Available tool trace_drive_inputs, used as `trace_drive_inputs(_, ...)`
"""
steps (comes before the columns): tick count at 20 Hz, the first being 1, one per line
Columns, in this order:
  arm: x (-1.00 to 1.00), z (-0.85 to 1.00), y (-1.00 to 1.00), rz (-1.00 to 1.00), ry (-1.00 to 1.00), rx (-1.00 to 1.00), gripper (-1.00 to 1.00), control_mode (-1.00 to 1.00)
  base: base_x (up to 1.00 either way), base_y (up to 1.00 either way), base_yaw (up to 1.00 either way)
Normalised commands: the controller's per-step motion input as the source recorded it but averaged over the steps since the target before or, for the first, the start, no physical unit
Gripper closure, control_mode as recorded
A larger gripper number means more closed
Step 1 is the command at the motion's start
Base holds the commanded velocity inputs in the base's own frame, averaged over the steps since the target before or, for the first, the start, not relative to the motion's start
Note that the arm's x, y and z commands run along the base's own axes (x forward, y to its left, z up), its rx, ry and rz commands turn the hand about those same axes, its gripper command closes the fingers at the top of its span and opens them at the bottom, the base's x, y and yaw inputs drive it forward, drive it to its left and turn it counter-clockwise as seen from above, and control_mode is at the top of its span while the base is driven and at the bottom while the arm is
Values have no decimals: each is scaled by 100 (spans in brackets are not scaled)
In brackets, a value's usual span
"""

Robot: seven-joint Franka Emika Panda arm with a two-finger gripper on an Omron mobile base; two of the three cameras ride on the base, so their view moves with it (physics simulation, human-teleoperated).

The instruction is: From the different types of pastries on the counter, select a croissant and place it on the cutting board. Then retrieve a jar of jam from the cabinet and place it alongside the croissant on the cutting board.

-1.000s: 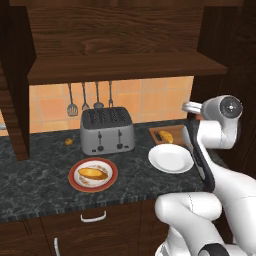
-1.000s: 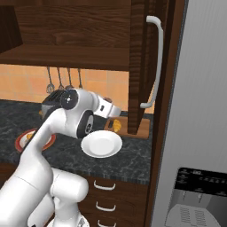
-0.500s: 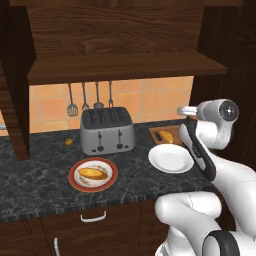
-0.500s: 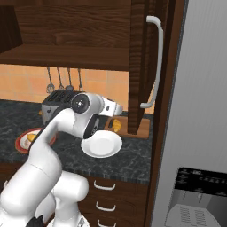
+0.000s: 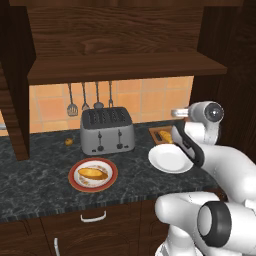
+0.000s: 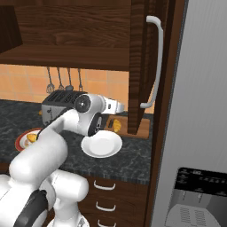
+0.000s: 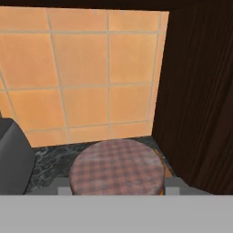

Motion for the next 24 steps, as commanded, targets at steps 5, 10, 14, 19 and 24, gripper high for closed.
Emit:
trace_drive_inputs(5,14,-39,-21,0,0,10,100,-100,0,0,0)
trace_drive_inputs(10,10,-19,-42,-3,0,10,100,-100,0,0,0)
trace_drive_inputs(14,12,-24,0,0,0,3,100,-100,0,0,0)
trace_drive_inputs(19,32,-26,-5,0,0,0,100,-100,0,0,0)
trace_drive_inputs(24,30,-21,5,0,4,-4,100,-100,0,0,0)
